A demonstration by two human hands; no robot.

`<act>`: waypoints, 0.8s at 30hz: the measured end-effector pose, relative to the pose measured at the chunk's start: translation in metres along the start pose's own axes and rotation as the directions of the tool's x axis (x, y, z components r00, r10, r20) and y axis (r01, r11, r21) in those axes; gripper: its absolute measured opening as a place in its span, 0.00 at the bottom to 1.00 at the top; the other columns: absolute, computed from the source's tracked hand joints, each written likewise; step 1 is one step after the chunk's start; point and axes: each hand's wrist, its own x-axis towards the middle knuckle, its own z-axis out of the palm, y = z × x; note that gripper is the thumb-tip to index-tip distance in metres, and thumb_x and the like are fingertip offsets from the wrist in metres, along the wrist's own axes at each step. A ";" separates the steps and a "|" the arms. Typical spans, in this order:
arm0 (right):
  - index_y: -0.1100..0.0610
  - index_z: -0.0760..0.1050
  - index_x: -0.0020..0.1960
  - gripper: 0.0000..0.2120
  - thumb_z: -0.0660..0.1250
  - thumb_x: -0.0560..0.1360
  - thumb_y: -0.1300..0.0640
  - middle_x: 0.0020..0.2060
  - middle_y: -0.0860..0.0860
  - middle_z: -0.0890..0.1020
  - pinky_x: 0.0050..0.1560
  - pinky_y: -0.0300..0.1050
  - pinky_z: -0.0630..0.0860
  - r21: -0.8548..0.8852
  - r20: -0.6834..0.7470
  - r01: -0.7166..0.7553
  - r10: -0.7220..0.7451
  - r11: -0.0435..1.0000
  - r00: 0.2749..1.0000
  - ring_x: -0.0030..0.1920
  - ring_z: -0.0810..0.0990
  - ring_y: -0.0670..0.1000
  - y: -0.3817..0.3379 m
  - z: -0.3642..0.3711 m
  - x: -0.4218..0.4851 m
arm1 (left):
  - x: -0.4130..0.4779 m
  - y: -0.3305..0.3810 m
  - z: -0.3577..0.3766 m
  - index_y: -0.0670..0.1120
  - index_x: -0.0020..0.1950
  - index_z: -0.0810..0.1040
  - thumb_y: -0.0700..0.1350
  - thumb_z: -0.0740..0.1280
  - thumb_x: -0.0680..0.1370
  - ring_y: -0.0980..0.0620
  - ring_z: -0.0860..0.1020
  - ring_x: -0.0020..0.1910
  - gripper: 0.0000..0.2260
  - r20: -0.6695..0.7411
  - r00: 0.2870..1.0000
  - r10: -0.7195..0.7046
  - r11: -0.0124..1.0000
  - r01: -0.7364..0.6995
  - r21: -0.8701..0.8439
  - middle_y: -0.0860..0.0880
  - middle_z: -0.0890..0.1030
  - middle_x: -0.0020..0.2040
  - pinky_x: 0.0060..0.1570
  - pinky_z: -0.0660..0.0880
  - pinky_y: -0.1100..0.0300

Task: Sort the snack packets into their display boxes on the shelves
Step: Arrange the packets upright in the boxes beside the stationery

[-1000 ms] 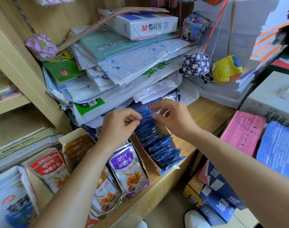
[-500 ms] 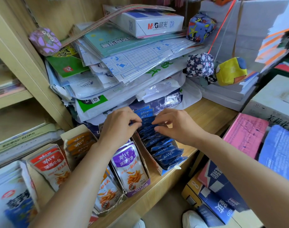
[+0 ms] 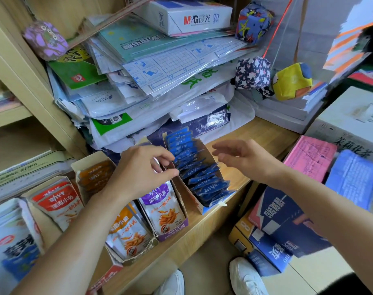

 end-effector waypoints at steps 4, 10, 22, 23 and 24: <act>0.40 0.81 0.53 0.16 0.65 0.81 0.62 0.52 0.53 0.85 0.59 0.56 0.76 0.032 0.063 0.070 -0.072 0.997 0.995 0.54 0.82 0.55 -0.008 0.008 -0.018 | -0.004 0.006 0.016 0.52 0.51 0.87 0.47 0.79 0.72 0.63 0.80 0.37 0.09 -0.021 0.999 0.043 0.998 -0.042 0.051 0.59 0.84 0.39 0.43 0.79 0.66; 0.55 0.67 0.76 0.26 0.65 0.80 0.67 0.68 0.46 0.77 0.65 0.39 0.75 0.073 0.165 0.065 -0.077 0.995 0.983 0.65 0.77 0.41 -0.008 0.010 -0.025 | 0.003 0.012 0.020 0.52 0.49 0.88 0.45 0.77 0.74 0.66 0.80 0.38 0.05 -0.039 0.998 0.055 0.997 -0.053 0.051 0.61 0.83 0.38 0.42 0.72 0.76; 0.54 0.85 0.47 0.04 0.75 0.74 0.62 0.37 0.39 0.82 0.43 0.27 0.73 -0.190 -0.060 0.099 -0.112 0.977 0.992 0.40 0.79 0.36 0.018 0.007 -0.011 | -0.007 0.021 0.025 0.51 0.49 0.88 0.45 0.75 0.75 0.64 0.80 0.38 0.04 0.069 0.993 0.098 0.988 -0.105 0.115 0.57 0.84 0.38 0.43 0.78 0.66; 0.54 0.85 0.45 0.04 0.75 0.74 0.62 0.35 0.40 0.82 0.42 0.28 0.73 -0.195 -0.056 0.101 -0.114 0.976 0.992 0.39 0.79 0.37 0.018 0.008 -0.008 | -0.006 0.021 0.025 0.51 0.49 0.88 0.45 0.75 0.76 0.64 0.79 0.37 0.03 0.051 0.994 0.101 0.988 -0.106 0.110 0.57 0.84 0.38 0.43 0.78 0.65; 0.54 0.85 0.45 0.03 0.76 0.73 0.61 0.35 0.41 0.82 0.41 0.29 0.73 -0.198 -0.054 0.101 -0.114 0.975 0.992 0.38 0.79 0.37 0.019 0.009 -0.006 | -0.005 0.022 0.026 0.50 0.48 0.87 0.44 0.75 0.76 0.63 0.79 0.37 0.03 0.029 0.994 0.109 0.988 -0.112 0.108 0.57 0.84 0.38 0.43 0.78 0.65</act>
